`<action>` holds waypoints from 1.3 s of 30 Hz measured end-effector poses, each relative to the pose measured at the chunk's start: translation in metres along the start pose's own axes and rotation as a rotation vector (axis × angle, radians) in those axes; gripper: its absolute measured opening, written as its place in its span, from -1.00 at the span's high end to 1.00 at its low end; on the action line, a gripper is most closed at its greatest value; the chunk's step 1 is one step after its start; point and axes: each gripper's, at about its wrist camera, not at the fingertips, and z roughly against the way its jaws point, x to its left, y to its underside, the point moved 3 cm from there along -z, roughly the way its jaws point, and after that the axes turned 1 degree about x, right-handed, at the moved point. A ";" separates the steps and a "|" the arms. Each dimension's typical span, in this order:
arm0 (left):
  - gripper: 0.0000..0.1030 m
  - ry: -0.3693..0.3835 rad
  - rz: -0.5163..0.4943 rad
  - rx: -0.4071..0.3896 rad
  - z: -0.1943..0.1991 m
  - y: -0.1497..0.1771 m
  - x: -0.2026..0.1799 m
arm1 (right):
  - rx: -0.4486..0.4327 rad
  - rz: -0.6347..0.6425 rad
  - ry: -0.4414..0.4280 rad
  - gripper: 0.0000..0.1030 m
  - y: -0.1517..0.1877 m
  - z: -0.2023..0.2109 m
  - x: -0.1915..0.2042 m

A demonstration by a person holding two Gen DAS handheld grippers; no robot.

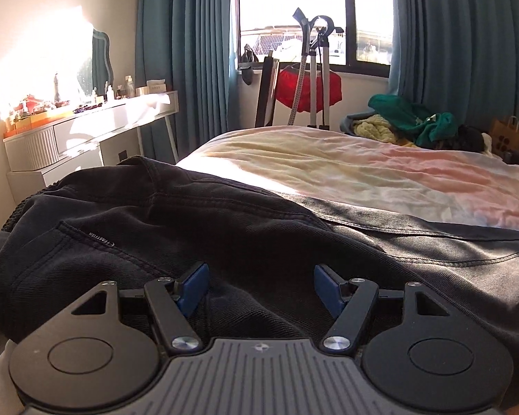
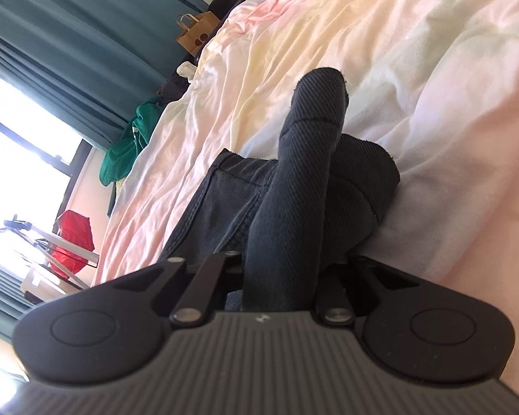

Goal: Fold clothes

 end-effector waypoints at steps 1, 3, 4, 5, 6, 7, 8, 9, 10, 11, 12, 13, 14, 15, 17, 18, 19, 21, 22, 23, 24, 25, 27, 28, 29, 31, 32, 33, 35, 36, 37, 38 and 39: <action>-0.35 0.017 0.002 -0.010 0.003 -0.001 -0.001 | 0.000 -0.006 -0.001 0.75 0.000 0.000 0.000; -0.37 0.017 -0.006 -0.017 0.004 -0.002 -0.004 | 0.000 -0.007 -0.001 0.75 -0.001 0.000 0.000; -0.37 0.012 -0.009 -0.007 0.003 0.000 -0.005 | 0.001 -0.007 -0.001 0.75 -0.001 0.000 0.001; -0.37 0.006 -0.012 0.003 0.001 0.002 -0.005 | 0.001 -0.008 0.000 0.75 -0.001 0.000 0.001; -0.37 0.004 -0.019 0.012 -0.001 0.004 -0.006 | 0.000 -0.010 0.000 0.75 0.000 0.001 0.000; -0.37 0.002 -0.026 0.022 -0.003 0.007 -0.006 | 0.000 -0.012 0.000 0.75 0.000 0.001 0.000; -0.38 -0.002 -0.037 0.028 -0.005 0.009 -0.007 | -0.001 -0.013 0.001 0.75 0.000 0.001 0.000; -0.38 -0.005 -0.047 0.034 -0.007 0.011 -0.007 | -0.001 -0.011 0.002 0.75 0.000 0.001 0.000; -0.39 -0.007 -0.053 0.043 -0.009 0.013 -0.008 | -0.002 -0.009 0.003 0.75 0.000 0.001 0.001; -0.39 -0.008 -0.055 0.051 -0.010 0.014 -0.009 | -0.002 -0.006 0.005 0.75 -0.001 0.001 0.001; -0.39 -0.009 -0.057 0.060 -0.012 0.015 -0.009 | -0.003 -0.001 0.006 0.75 -0.001 0.002 0.002; -0.39 -0.009 -0.059 0.069 -0.013 0.017 -0.009 | -0.004 0.006 0.008 0.75 -0.001 0.002 0.003; -0.39 -0.010 -0.062 0.077 -0.014 0.018 -0.009 | -0.006 0.014 0.011 0.75 -0.001 0.002 0.004; -0.39 -0.011 -0.064 0.086 -0.016 0.019 -0.009 | -0.009 0.027 0.015 0.75 -0.001 0.002 0.006; -0.39 -0.011 -0.067 0.100 -0.018 0.021 -0.010 | -0.014 0.048 0.024 0.75 -0.001 0.003 0.009; -0.39 -0.010 -0.069 0.106 -0.018 0.022 -0.010 | -0.017 0.056 0.026 0.75 -0.001 0.003 0.011; -0.39 -0.012 -0.071 0.108 -0.019 0.022 -0.010 | -0.019 0.062 0.025 0.75 -0.001 0.003 0.012; -0.39 -0.013 -0.075 0.111 -0.020 0.022 -0.010 | -0.021 0.076 0.023 0.75 -0.001 0.004 0.014; -0.39 -0.013 -0.077 0.113 -0.020 0.022 -0.011 | -0.022 0.083 0.023 0.75 -0.002 0.004 0.014; -0.39 -0.013 -0.078 0.115 -0.021 0.022 -0.011 | -0.024 0.089 0.023 0.75 -0.002 0.005 0.015; -0.39 -0.013 -0.081 0.117 -0.021 0.023 -0.011 | -0.028 0.095 0.022 0.75 -0.002 0.005 0.017; -0.39 -0.014 -0.084 0.120 -0.022 0.023 -0.012 | -0.032 0.107 0.022 0.75 -0.002 0.006 0.019; -0.39 -0.016 -0.098 0.129 -0.022 0.023 -0.013 | -0.044 0.142 0.023 0.75 -0.002 0.008 0.024; -0.39 -0.016 -0.110 0.136 -0.022 0.022 -0.014 | -0.051 0.155 0.022 0.75 -0.002 0.010 0.026; -0.39 -0.018 -0.113 0.140 -0.022 0.022 -0.014 | -0.059 0.166 0.020 0.75 -0.002 0.012 0.029; -0.39 -0.021 -0.120 0.146 -0.022 0.021 -0.015 | -0.077 0.192 0.015 0.75 -0.003 0.016 0.037; -0.39 -0.022 -0.126 0.148 -0.022 0.021 -0.015 | -0.084 0.212 0.013 0.75 -0.003 0.018 0.040; -0.39 -0.021 -0.130 0.149 -0.023 0.020 -0.015 | -0.092 0.243 0.013 0.75 -0.003 0.020 0.044; -0.39 -0.016 -0.137 0.146 -0.023 0.021 -0.015 | -0.103 0.310 0.032 0.75 -0.001 0.021 0.051; -0.39 -0.011 -0.138 0.143 -0.022 0.021 -0.014 | -0.105 0.328 0.045 0.75 -0.001 0.020 0.054; -0.39 -0.006 -0.140 0.139 -0.022 0.022 -0.014 | -0.108 0.345 0.057 0.75 0.000 0.020 0.057; -0.39 -0.001 -0.138 0.140 -0.022 0.022 -0.013 | -0.111 0.357 0.067 0.75 0.000 0.021 0.060; -0.39 0.005 -0.128 0.143 -0.022 0.021 -0.011 | -0.115 0.361 0.074 0.75 0.000 0.022 0.064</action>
